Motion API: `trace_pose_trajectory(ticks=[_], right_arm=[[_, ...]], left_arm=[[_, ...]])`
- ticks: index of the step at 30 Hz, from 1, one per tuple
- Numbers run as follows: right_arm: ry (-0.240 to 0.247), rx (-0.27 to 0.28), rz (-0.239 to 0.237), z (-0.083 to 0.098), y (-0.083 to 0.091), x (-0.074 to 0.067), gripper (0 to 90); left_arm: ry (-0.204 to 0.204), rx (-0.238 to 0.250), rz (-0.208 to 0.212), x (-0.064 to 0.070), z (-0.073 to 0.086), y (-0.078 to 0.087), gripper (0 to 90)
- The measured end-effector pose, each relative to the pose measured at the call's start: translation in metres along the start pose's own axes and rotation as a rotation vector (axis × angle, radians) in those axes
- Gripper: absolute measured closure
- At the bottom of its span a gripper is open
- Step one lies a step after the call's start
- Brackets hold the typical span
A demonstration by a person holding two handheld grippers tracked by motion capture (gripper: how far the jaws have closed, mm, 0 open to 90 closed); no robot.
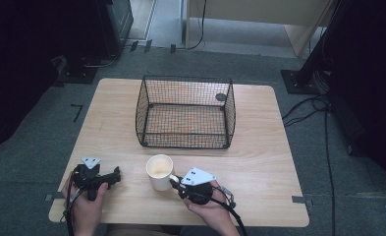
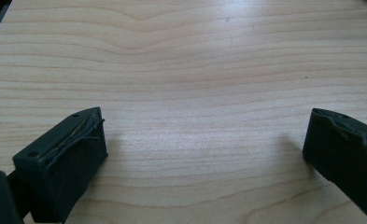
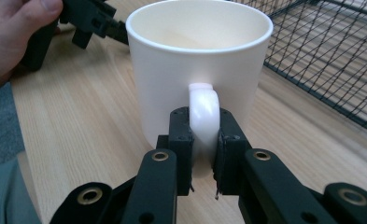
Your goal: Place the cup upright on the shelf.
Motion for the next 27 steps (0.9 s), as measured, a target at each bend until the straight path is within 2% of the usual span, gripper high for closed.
trace_pose_trajectory(ticks=[27], right_arm=[[-0.010,0.103,0.038,-0.050,0.039,0.018,80.3]], left_arm=[[0.002,0.001,0.000,0.000,0.000,0.000,0.0]])
Point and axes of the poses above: each handheld gripper's, and its own axes: y roughly backward along the jaws, z roughly out of its underside, x roughly to its right, the point moved 2 cm from there along -y, roughly forward along the jaws, and after that the axes turned 10 degrees about -y, right-handed, at the moved point
